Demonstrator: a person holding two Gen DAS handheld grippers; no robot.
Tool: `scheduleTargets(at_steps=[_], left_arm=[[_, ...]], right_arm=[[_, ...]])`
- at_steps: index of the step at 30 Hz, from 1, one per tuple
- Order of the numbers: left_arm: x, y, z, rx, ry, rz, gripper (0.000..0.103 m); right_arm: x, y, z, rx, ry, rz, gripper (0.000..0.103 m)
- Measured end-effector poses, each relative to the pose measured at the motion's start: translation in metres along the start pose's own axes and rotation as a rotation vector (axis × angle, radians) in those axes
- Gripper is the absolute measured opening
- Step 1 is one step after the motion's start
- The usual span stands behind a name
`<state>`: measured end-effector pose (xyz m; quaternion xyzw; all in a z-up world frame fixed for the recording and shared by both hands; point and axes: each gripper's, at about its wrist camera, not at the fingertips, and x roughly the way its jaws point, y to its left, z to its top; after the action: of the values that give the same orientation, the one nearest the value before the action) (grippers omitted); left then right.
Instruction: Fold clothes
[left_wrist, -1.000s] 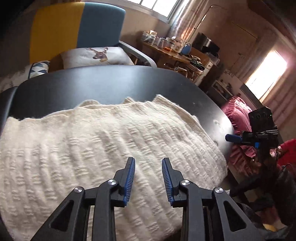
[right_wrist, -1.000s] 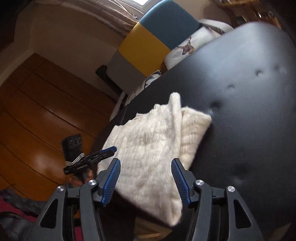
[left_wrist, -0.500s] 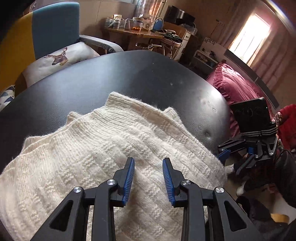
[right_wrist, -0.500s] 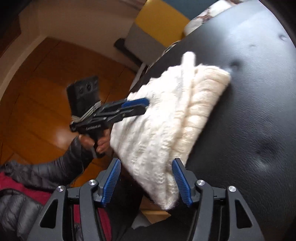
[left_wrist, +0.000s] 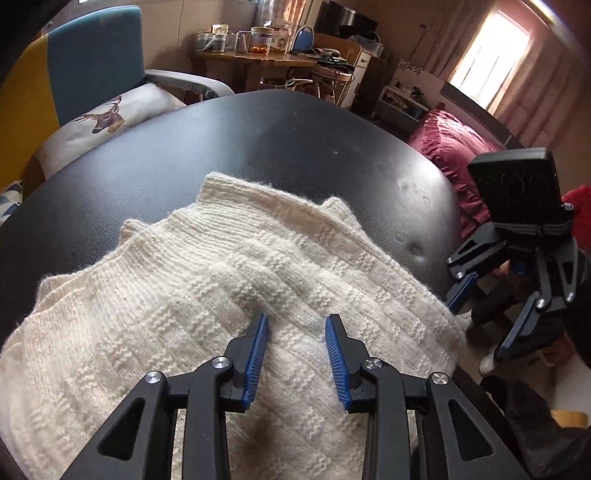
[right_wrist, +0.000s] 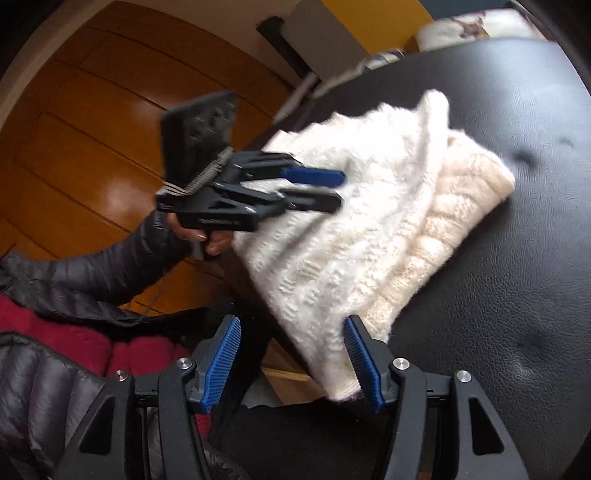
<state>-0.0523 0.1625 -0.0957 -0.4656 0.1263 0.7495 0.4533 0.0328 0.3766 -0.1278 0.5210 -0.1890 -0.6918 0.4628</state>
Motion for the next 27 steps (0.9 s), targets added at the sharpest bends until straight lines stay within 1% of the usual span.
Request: scheduleTargets(at_steps=[1,3,4,5,9,10,11,12,13,14,15,16,17,19,22,23,24,25,27], left_arm=[[-0.001,0.0,0.0,-0.002,-0.006,0.002,0.033],[0.002,-0.005,0.002,0.023,-0.002,0.01,0.033],[0.003,-0.007,0.002,0.036,0.0,0.014,0.033],[0.005,-0.009,0.003,0.048,0.002,0.018,0.033],[0.01,-0.018,0.006,0.096,0.011,0.032,0.035],[0.013,-0.016,0.006,0.085,0.011,0.023,0.036],[0.015,-0.015,0.006,0.073,0.012,0.013,0.037],[0.017,-0.014,0.007,0.061,0.012,0.004,0.039],[0.019,-0.012,0.007,0.05,0.012,-0.006,0.039],[0.022,-0.011,0.007,0.038,0.013,-0.016,0.04],[0.024,-0.009,0.007,0.026,0.013,-0.025,0.04],[0.026,-0.008,0.008,0.017,0.012,-0.033,0.04],[0.027,-0.013,0.006,0.033,-0.001,-0.023,0.04],[0.029,-0.023,0.003,0.065,-0.027,-0.002,0.041],[0.024,-0.028,0.003,0.059,-0.05,-0.004,0.041],[0.015,-0.026,0.004,0.042,-0.073,-0.006,0.041],[0.006,-0.024,0.004,0.025,-0.096,-0.008,0.041],[-0.002,-0.022,0.004,0.007,-0.12,-0.009,0.042],[-0.022,-0.012,-0.001,-0.038,-0.173,0.017,0.044]], right_arm=[[0.008,0.003,0.0,-0.005,0.041,0.023,0.061],[0.024,0.015,-0.006,-0.048,0.17,0.086,0.061],[0.03,0.02,-0.008,-0.069,0.22,0.1,0.061],[0.032,0.022,-0.008,-0.08,0.221,0.095,0.061],[0.026,0.016,0.009,-0.044,0.059,0.11,0.061],[0.028,0.014,0.013,-0.034,0.04,0.126,0.061],[0.036,0.016,0.015,-0.039,0.069,0.149,0.061],[0.048,0.02,0.012,-0.059,0.135,0.165,0.061],[0.06,0.024,0.006,-0.081,0.223,0.148,0.061],[0.072,0.026,-0.003,-0.1,0.315,0.096,0.061],[0.08,0.025,-0.01,-0.107,0.379,0.053,0.06],[0.079,0.021,-0.012,-0.084,0.392,0.041,0.054],[0.074,0.016,-0.013,-0.055,0.387,0.042,0.054],[0.066,0.008,-0.014,-0.025,0.381,0.014,0.049],[0.05,0.006,-0.015,0.002,0.334,-0.022,0.049],[0.043,0.007,-0.015,0.004,0.311,-0.042,0.049],[0.034,0.009,-0.014,0.006,0.282,-0.068,0.051],[0.021,0.011,-0.012,0.009,0.244,-0.105,0.055],[-0.01,0.013,-0.005,0.029,0.137,-0.183,0.055]])
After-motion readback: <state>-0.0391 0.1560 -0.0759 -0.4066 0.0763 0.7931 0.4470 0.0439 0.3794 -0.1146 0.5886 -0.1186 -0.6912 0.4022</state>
